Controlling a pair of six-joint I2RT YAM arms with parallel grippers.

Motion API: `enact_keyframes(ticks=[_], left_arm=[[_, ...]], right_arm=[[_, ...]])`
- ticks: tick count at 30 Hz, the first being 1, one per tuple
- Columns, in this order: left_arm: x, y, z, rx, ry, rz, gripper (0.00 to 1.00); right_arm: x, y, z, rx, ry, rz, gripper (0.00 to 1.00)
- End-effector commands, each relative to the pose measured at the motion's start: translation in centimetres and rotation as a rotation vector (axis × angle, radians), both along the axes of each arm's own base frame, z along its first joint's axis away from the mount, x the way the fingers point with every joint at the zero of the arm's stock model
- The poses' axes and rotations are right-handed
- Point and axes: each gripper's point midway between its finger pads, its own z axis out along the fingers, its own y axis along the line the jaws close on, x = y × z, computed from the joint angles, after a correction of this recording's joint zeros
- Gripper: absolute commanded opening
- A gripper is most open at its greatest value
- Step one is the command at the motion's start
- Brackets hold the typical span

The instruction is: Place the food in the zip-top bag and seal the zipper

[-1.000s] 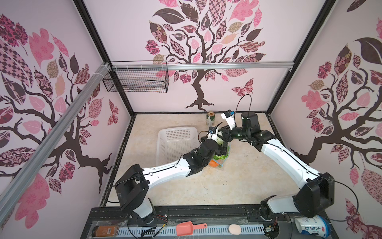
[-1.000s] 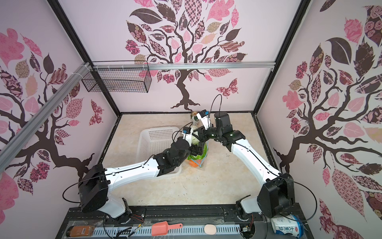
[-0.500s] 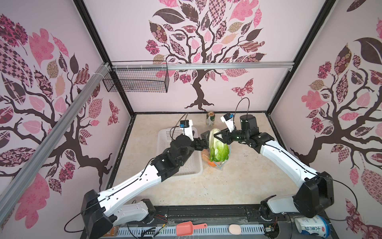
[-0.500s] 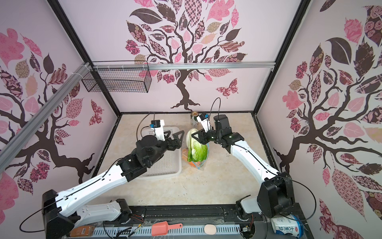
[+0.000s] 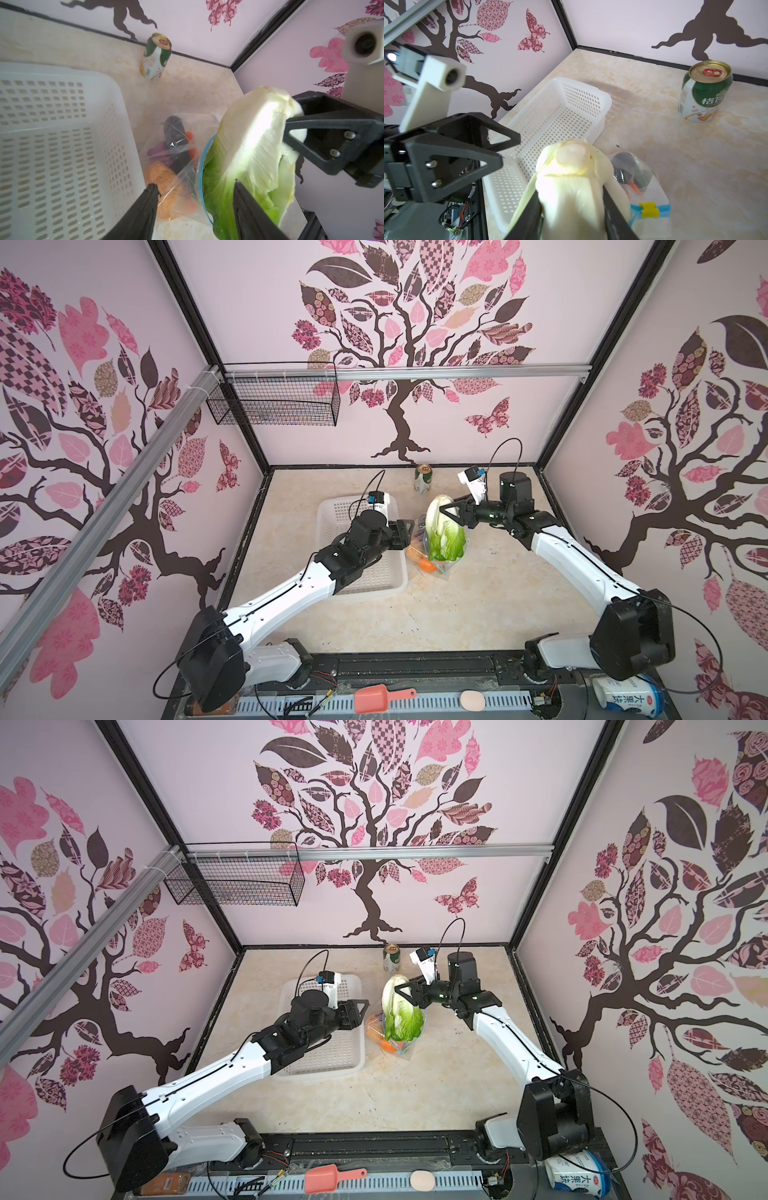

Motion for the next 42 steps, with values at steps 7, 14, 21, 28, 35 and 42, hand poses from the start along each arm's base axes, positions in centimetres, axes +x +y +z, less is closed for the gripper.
enact_keyframes(ticks=[7, 14, 21, 28, 35, 42], left_arm=[[-0.4, -3.8, -1.7, -0.048, 0.102, -0.151, 0.53], [0.4, -4.9, -3.6, -0.022, 0.152, -0.158, 0.56], [1.5, -6.0, -4.4, 0.008, 0.172, -0.164, 0.36], [1.6, -6.7, -5.6, 0.022, 0.218, -0.183, 0.20], [1.8, -6.7, -5.6, 0.051, 0.248, -0.193, 0.04], [1.3, -6.1, -1.8, 0.033, 0.273, -0.229, 0.03]], right_arm=[[-0.9, -0.1, 3.1, 0.035, -0.170, 0.054, 0.38], [-1.2, 0.1, 3.4, 0.057, -0.173, 0.078, 0.38], [-1.6, 0.0, 3.5, 0.061, -0.179, 0.079, 0.38], [-1.7, 0.0, 3.5, 0.061, -0.188, 0.077, 0.38], [-1.7, -0.1, 3.3, 0.063, -0.198, 0.074, 0.38], [-1.7, -0.2, 3.3, 0.051, -0.263, 0.075, 0.37]])
